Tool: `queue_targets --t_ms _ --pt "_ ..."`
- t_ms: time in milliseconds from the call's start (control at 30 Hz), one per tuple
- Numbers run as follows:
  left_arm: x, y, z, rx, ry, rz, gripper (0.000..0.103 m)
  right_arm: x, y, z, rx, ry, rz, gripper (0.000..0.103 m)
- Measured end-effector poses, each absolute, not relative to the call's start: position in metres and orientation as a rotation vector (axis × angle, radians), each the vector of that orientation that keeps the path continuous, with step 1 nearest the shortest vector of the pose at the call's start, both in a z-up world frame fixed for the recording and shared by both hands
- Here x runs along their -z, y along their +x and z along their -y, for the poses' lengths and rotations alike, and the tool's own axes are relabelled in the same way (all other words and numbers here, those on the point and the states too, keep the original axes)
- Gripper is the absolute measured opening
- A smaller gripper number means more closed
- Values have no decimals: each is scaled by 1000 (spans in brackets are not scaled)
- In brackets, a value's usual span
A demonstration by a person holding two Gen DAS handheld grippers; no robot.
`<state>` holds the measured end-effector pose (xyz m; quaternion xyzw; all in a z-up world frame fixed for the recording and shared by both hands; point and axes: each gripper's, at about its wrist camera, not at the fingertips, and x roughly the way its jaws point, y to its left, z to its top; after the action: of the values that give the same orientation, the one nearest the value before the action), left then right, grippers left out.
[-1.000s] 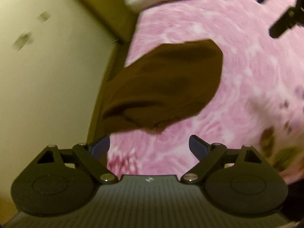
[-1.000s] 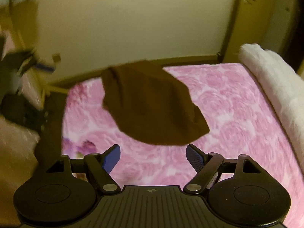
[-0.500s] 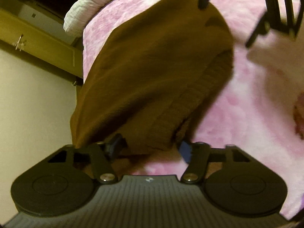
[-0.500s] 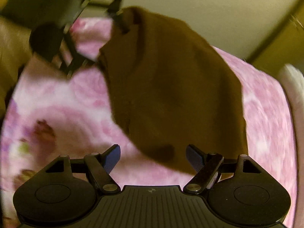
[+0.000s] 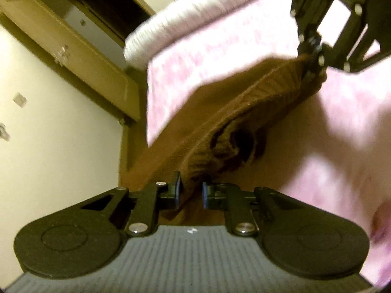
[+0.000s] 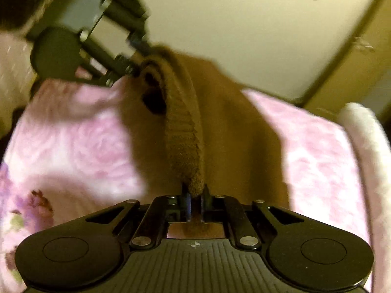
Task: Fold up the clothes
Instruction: 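Grasp the brown vest edge with the right gripper while the left gripper grasps another edge, then lift the brown vest with both grippers and shake it open in the air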
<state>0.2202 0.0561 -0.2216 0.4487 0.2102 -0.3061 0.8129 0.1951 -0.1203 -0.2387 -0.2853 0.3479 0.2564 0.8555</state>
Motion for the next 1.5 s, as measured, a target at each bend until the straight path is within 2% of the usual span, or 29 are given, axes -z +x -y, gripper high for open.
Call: queue_targets --t_ms 167,367,500,667,900,1167,1300,1500 --pt "166 137 9 682 902 -301 13 173 127 201 -410 -512 -635 4" --pt "122 -14 106 728 861 -181 13 124 -23 323 -303 -470 -561 4" --pt "118 -119 161 817 856 -189 13 112 -133 396 -251 -450 -563 4" --pt "146 -205 217 1000 849 -180 13 129 -254 462 -117 -421 -601 4" --pt "200 -233 243 1122 815 -83 13 197 -343 496 76 -368 -673 4" --pt "244 -238 242 1116 802 86 13 266 -358 492 129 -438 -547 4" --pt "262 -241 242 1109 793 169 13 263 -360 476 151 -483 -465 4" --pt "212 -265 220 1062 746 262 12 214 -387 443 183 -530 -340 4"
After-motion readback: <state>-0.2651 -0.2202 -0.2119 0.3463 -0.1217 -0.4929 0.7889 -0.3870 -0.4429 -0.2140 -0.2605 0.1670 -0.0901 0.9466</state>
